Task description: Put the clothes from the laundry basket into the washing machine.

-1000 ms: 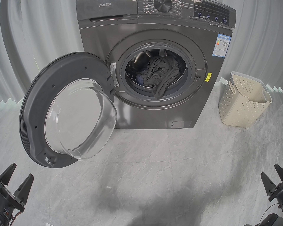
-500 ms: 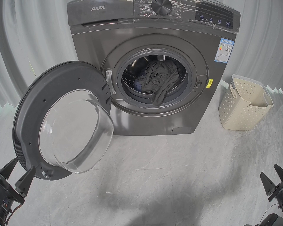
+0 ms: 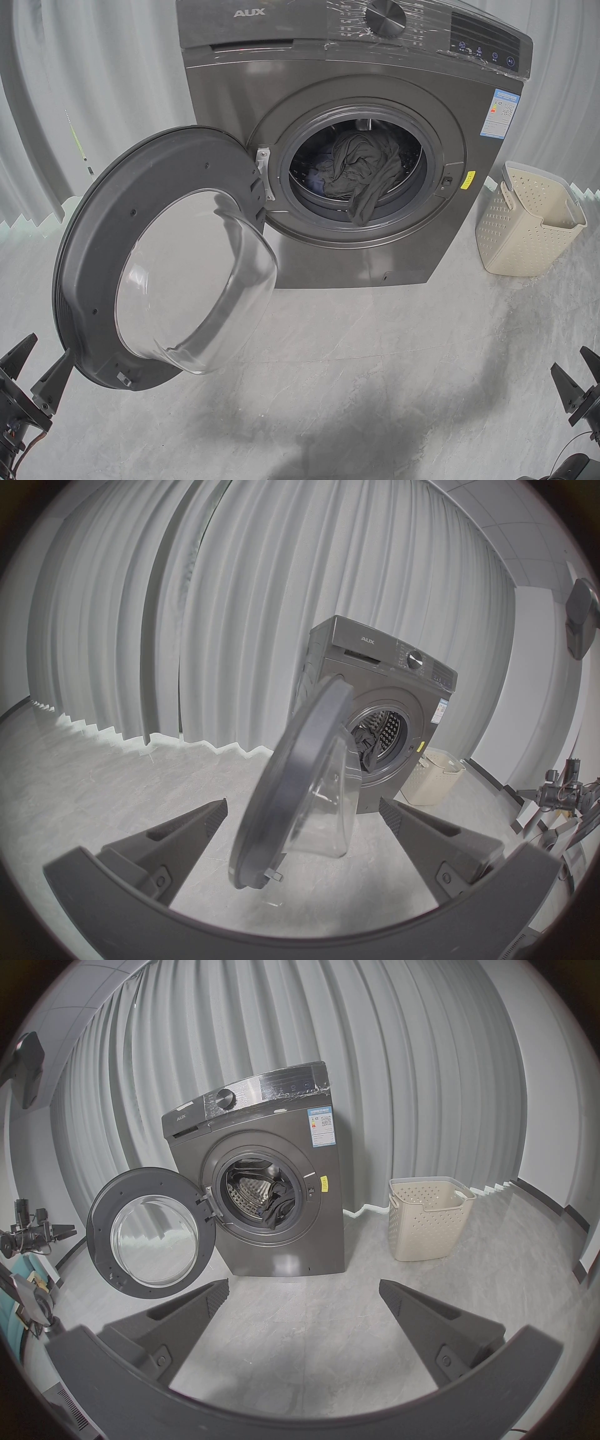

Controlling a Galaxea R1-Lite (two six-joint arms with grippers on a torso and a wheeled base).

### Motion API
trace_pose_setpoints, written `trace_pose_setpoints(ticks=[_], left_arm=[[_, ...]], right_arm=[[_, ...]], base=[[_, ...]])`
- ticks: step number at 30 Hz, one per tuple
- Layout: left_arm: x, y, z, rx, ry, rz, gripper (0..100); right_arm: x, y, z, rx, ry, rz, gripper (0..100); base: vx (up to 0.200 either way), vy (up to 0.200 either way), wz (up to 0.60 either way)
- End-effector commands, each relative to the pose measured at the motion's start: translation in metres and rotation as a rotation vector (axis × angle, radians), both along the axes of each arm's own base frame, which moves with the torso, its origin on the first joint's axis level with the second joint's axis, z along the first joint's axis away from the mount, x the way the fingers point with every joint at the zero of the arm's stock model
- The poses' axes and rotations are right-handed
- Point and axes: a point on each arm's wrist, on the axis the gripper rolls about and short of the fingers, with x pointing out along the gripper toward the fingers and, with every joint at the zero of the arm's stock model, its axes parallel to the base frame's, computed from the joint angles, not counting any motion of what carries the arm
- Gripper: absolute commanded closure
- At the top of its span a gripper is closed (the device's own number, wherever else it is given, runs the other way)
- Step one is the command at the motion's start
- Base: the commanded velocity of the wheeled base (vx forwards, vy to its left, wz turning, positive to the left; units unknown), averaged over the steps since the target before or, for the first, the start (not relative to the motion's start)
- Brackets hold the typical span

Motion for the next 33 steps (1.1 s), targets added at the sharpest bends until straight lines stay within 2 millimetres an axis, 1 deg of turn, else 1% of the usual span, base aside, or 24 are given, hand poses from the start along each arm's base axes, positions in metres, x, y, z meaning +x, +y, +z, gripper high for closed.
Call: trace_pose_setpoints(ticks=[1,3,6,7,8,9,14,20,23,26,27,29,33], left_arm=[[0.0,0.0,0.001,-0.008,-0.007,0.004,0],[0.0,0.0,0.004,-0.018,-0.016,0.01,0],[0.005,0.001,0.017,-0.016,-0.036,0.053,0],[0.005,0.001,0.017,-0.016,-0.036,0.053,0],[0.014,0.0,0.026,-0.008,-0.026,0.055,0],[0.02,-0.001,0.03,0.0,-0.016,0.044,0],[0.056,-0.01,0.044,0.023,0.047,-0.047,0],[0.092,-0.021,0.045,0.029,0.083,-0.21,0],[0.107,-0.033,0.043,0.062,0.091,-0.283,0],[0.108,-0.047,0.043,0.065,0.061,-0.373,0],[0.103,-0.057,0.046,0.055,0.04,-0.449,0],[0.095,-0.069,0.048,0.044,0.023,-0.544,0],[0.092,-0.072,0.046,0.017,0.042,-0.571,0]], right_arm=[[0.001,0.0,0.0,0.0,0.006,0.0,0],[0.001,0.0,0.0,0.0,0.006,0.0,0],[0.001,0.0,0.0,0.0,0.005,0.0,0],[0.001,0.0,0.0,0.0,0.005,0.0,0],[0.001,0.0,0.0,-0.002,0.008,0.001,0],[0.001,0.0,0.0,-0.003,0.011,0.0,0],[0.002,0.001,0.002,-0.001,0.009,0.001,0],[0.002,0.001,0.001,-0.002,0.014,0.001,0],[0.003,0.001,0.002,-0.002,0.014,0.001,0],[0.003,0.001,0.002,-0.002,0.014,0.001,0],[0.003,0.001,0.002,-0.003,0.015,0.001,0],[0.003,0.001,0.001,-0.001,0.016,0.001,0],[0.002,0.001,0.0,0.0,0.019,0.001,0]], base=[[0.0,0.0,0.0],[0.0,0.0,0.0],[0.0,0.0,0.0],[0.0,0.0,0.0],[0.0,0.0,0.0],[0.0,0.0,0.0],[0.0,0.0,0.0],[0.0,0.0,0.0],[0.0,0.0,0.0],[0.0,0.0,0.0],[0.0,0.0,0.0],[0.0,0.0,0.0],[0.0,0.0,0.0]])
